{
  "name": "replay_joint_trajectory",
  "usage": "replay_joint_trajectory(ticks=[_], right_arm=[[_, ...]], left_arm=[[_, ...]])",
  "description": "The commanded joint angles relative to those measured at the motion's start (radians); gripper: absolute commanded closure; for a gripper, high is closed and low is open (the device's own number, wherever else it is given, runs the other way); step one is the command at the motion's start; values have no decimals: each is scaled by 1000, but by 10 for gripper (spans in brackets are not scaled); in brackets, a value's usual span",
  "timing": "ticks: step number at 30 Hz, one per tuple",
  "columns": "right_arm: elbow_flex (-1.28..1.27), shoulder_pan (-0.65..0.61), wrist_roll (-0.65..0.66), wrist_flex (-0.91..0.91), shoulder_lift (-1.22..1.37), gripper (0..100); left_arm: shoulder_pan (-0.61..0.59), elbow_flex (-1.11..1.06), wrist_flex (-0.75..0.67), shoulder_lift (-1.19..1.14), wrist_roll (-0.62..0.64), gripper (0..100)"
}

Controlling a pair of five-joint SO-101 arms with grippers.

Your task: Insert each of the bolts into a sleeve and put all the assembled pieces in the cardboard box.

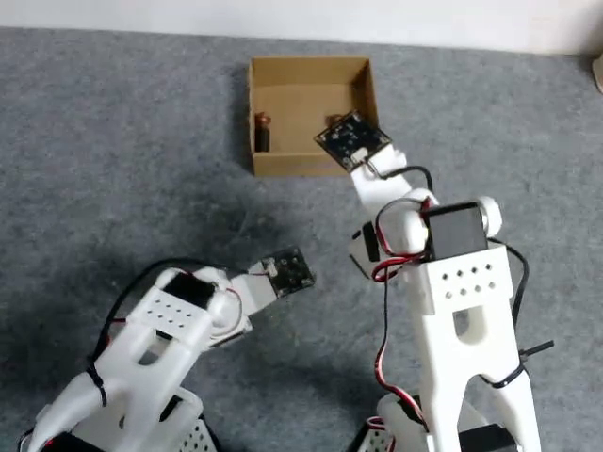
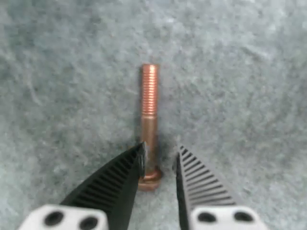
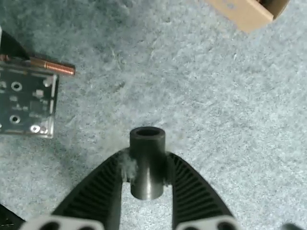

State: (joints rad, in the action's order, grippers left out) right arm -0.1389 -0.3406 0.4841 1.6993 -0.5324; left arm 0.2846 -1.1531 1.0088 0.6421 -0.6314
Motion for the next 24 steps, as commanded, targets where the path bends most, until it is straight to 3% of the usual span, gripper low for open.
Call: replay_joint_trajectory(ticks=[1, 4, 9, 11, 19, 24], right_arm=[[2, 15, 15, -21, -25, 994], [-19, 15, 15, -41, -25, 994], [-134, 15, 15, -111, -25, 994], [-180, 15, 15, -145, -25, 994], [-209, 38, 15, -173, -25, 994], [-209, 41, 15, -173, -25, 994]], left_arm=[[4, 64, 11, 22, 138, 888], [13, 88, 11, 22, 379, 888], [45, 99, 17, 22, 1000, 891], [58, 107, 9, 22, 1165, 891], [36, 85, -5, 22, 1646, 888], [44, 44, -117, 18, 1697, 887]])
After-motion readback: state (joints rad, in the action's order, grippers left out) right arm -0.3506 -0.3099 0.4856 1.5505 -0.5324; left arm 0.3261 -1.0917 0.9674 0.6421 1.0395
